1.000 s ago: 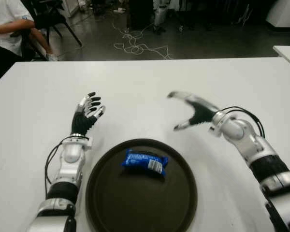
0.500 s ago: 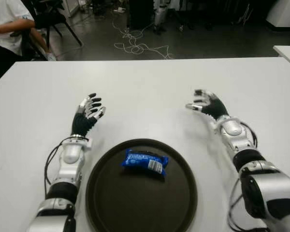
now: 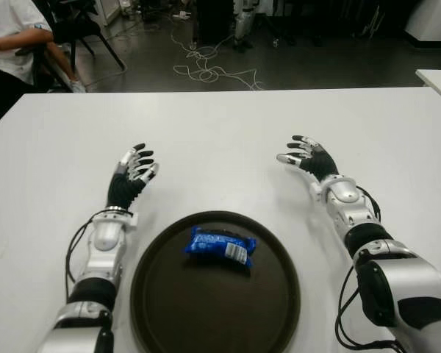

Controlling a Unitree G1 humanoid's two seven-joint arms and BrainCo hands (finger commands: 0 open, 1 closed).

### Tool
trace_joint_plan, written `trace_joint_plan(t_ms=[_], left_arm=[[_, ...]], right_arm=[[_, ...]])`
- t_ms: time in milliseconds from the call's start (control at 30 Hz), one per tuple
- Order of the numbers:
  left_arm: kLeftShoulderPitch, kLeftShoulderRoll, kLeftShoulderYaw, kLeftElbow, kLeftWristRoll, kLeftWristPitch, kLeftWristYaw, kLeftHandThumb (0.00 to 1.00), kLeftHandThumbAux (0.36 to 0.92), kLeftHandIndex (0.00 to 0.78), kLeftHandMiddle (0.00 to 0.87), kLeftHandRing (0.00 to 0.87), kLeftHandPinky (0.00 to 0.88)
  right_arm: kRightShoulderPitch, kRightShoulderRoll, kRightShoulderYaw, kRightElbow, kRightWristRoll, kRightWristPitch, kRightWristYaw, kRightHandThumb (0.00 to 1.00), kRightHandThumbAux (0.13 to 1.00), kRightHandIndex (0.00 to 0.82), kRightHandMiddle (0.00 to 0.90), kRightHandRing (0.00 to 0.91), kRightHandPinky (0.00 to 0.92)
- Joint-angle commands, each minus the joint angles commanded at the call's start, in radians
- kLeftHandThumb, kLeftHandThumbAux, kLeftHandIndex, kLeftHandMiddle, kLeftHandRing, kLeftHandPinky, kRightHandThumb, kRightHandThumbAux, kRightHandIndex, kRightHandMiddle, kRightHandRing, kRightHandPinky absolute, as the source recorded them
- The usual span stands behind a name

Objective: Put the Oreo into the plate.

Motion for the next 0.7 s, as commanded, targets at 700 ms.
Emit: trace_joint_plan(t_ms=[700], left_arm=[[0.023, -0.005, 0.006, -0.035, -0.035, 0.03, -0.04, 0.11, 0.608, 0.151, 0.24, 0.238, 0.241]], right_arm=[[0.024, 0.007, 0.014, -0.014, -0.009, -0.014, -0.004, 0.0, 0.768, 0.177, 0.238, 0.246, 0.27]])
